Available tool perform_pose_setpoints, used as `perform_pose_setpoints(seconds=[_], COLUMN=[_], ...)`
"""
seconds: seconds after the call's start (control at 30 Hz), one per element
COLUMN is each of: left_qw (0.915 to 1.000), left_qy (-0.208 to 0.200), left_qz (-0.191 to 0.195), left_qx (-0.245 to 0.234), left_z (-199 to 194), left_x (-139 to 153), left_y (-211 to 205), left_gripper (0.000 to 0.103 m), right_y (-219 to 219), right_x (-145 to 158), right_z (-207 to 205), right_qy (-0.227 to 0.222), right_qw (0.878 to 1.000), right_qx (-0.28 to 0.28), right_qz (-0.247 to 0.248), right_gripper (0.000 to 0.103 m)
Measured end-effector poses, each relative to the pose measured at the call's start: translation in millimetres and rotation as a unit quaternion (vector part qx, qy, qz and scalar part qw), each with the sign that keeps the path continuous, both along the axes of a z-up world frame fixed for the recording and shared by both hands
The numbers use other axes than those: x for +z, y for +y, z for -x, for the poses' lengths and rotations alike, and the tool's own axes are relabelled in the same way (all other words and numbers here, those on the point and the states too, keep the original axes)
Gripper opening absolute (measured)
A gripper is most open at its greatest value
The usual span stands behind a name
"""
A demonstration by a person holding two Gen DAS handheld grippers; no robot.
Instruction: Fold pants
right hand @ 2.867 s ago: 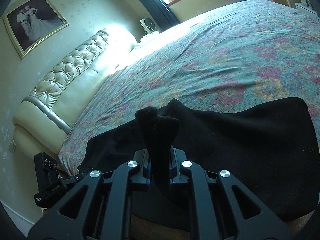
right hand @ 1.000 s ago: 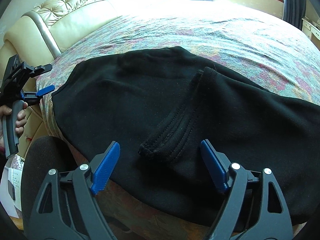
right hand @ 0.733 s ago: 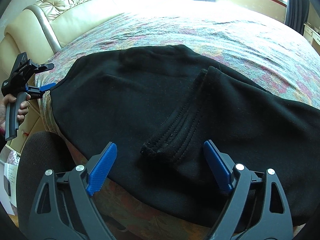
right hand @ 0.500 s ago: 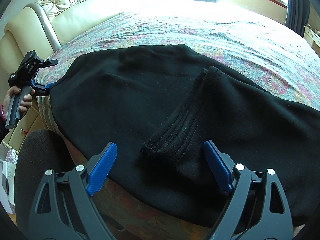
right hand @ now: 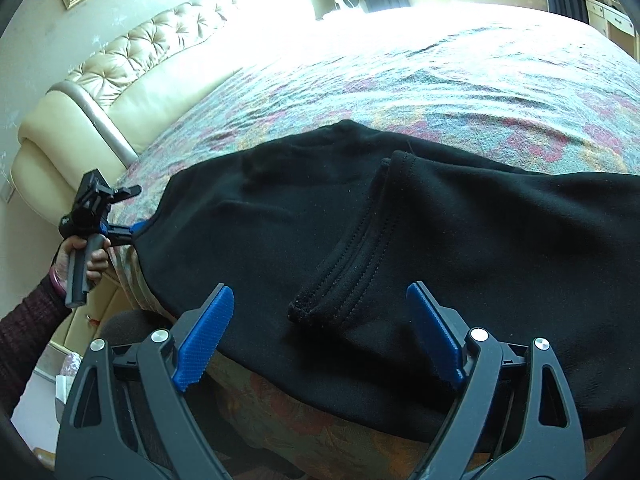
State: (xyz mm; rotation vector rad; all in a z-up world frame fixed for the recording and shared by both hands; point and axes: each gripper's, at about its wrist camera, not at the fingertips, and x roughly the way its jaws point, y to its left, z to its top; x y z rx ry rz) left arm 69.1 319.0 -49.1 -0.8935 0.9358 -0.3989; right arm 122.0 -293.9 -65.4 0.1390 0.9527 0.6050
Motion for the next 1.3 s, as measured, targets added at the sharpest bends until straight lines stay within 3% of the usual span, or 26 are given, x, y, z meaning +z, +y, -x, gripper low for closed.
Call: perform_pose_setpoints(seconds=[0.2, 0.37, 0.5, 0.63, 0.77, 0.87, 0.93, 1.0, 1.03, 1.1, 1.2, 1.3], left_qw=[0.9999, 0.9942, 0.9974, 0.9954, 0.9996, 0.9991, 0.9969, 0.9948, 0.9947, 0.9961, 0.9956, 0.9972], left_qy=[0.013, 0.028, 0.025, 0.021, 0.026, 0.037, 0.043, 0.056, 0.067, 0.069, 0.06, 0.039], left_qz=[-0.007, -0.095, -0.047, -0.068, 0.008, -0.016, -0.059, -0.082, -0.077, -0.054, -0.071, -0.064], left_qx=[-0.004, -0.04, -0.049, -0.064, -0.002, -0.014, -0.029, -0.025, -0.017, -0.004, -0.003, 0.003], left_z=[-14.9, -23.2, -23.0, -23.8, -23.7, -25.9, -29.1, -26.9, -25.5, -19.2, -15.7, -16.1], left_x=[-0.6, 2.5, 3.8, 2.9, -2.8, 0.3, 4.2, 3.0, -0.4, -3.6, 5.1, 26.1], left_y=[-0.9, -18.6, -29.0, -43.1, -16.2, -19.3, -30.7, -29.6, -24.8, -18.6, -23.0, -30.7], left_gripper=[0.085, 0.086, 0.09, 0.09, 0.09, 0.089, 0.077, 0.044, 0.035, 0.031, 0.025, 0.021], right_y=[-25.4, -40.7, -48.0, -53.5, -58.0, -62.0, -64.0, -64.6, -65.1, -66.3, -70.3, -77.0], right_x=[19.8, 20.2, 12.2, 8.5, 11.7, 11.4, 10.0, 8.1, 7.3, 6.3, 8.0, 10.1], right_z=[-6.9, -9.0, -10.8, -9.9, -7.6, -7.8, -8.0, -7.9, -7.7, -7.8, -7.0, -6.3], right_qy=[-0.005, 0.007, 0.026, 0.038, 0.038, 0.039, 0.042, 0.045, 0.047, 0.049, 0.047, 0.043], right_qw=[0.999, 0.997, 0.996, 0.994, 0.994, 0.993, 0.992, 0.992, 0.992, 0.992, 0.991, 0.991], right_qx=[-0.031, -0.05, -0.061, -0.065, -0.069, -0.074, -0.075, -0.075, -0.075, -0.076, -0.079, -0.086], right_qz=[-0.031, -0.053, -0.064, -0.073, -0.082, -0.087, -0.09, -0.09, -0.091, -0.092, -0.093, -0.095], right_gripper=[0.088, 0.088, 0.088, 0.088, 0.088, 0.088, 0.088, 0.088, 0.088, 0.088, 0.088, 0.088])
